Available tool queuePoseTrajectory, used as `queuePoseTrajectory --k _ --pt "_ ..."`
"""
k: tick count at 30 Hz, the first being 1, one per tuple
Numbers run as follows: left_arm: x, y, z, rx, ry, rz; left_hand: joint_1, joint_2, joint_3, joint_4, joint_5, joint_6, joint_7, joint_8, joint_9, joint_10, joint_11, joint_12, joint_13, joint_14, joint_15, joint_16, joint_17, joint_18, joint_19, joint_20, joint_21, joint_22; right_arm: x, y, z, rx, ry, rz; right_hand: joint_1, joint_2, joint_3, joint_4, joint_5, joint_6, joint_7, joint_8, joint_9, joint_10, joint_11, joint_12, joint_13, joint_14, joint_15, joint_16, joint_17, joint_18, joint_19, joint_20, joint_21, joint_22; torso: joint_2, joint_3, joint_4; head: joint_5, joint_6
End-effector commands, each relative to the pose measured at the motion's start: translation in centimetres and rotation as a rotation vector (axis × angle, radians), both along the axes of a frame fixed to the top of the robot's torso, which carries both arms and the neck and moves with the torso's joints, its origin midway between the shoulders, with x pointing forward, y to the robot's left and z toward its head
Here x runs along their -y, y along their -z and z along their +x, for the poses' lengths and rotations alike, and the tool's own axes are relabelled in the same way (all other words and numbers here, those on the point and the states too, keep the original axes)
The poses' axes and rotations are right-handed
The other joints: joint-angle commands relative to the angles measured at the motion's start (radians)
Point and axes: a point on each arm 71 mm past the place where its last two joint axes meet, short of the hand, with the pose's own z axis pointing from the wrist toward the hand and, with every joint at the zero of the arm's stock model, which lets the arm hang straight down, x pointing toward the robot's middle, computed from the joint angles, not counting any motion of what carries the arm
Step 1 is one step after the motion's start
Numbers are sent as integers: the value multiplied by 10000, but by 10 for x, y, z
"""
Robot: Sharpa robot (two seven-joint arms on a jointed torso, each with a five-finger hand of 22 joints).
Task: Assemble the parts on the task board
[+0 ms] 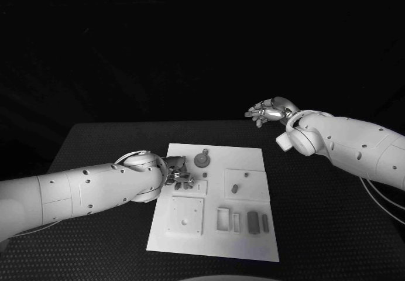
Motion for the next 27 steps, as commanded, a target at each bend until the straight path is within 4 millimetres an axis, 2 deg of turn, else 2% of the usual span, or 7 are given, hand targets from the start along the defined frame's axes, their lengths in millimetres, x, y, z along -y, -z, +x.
queuePoseTrajectory --k 1,10,15,19,26,27 --pt "6 2 -3 -99 361 141 482 305 54 17 -46 380 -49 74 9 -44 1 53 10 8 -73 54 0 194 -38 -633 -25 13 -2 0 -1 -18 -194 10 -125 10 9 51 54 -47 34 68 -16 -89 10 47 -17 -89 16 -28 -14 -4 -43 39 -54 12 1 8 3 -28 9" --pt "10 5 -5 -273 520 190 430 264 11 70 -36 419 -56 99 11 -12 -1 91 14 23 -70 82 2 179 -30 -620 -42 4 -3 0 -1 -23 -217 19 -127 24 5 46 384 -47 38 84 -36 -114 15 116 -117 -99 20 -20 -20 5 -36 52 -108 76 2 12 -9 -36 2" --pt "10 6 -6 -349 532 201 411 352 17 86 -25 425 -60 104 5 -11 -3 109 10 26 -72 101 2 177 -28 -616 -61 -3 -3 0 -1 -26 -227 24 -129 27 0 43 410 -48 37 85 -39 -117 16 126 -131 -100 21 -19 -21 7 -34 54 -115 86 1 9 -1 -34 -13" --pt "9 5 -5 -220 523 329 416 479 60 42 125 427 -63 112 -3 -22 -7 133 2 23 -75 128 1 176 -29 -615 -73 1 -3 0 -1 -23 -218 21 -130 27 -3 42 423 -49 37 86 -41 -119 16 131 -138 -101 21 -18 -21 7 -34 55 -119 90 2 9 0 -33 -13" --pt "7 6 -4 -243 532 478 413 500 66 36 149 428 -63 114 -4 -23 -8 138 1 22 -75 134 1 175 -30 -615 -74 2 -3 0 -1 -22 -211 21 -131 27 -3 42 426 -49 37 86 -41 -119 16 132 -140 -101 21 -18 -21 8 -33 55 -120 91 2 4 6 -22 -6" --pt "7 6 -4 -251 554 514 336 649 101 5 338 462 -74 143 2 0 -25 191 16 40 -80 203 28 163 -47 -604 -72 17 -3 0 -1 -20 -215 22 -134 25 -6 43 433 -48 37 88 -42 -120 17 135 -144 -102 22 -18 -21 8 -33 56 -122 94 2 4 6 -22 -6"
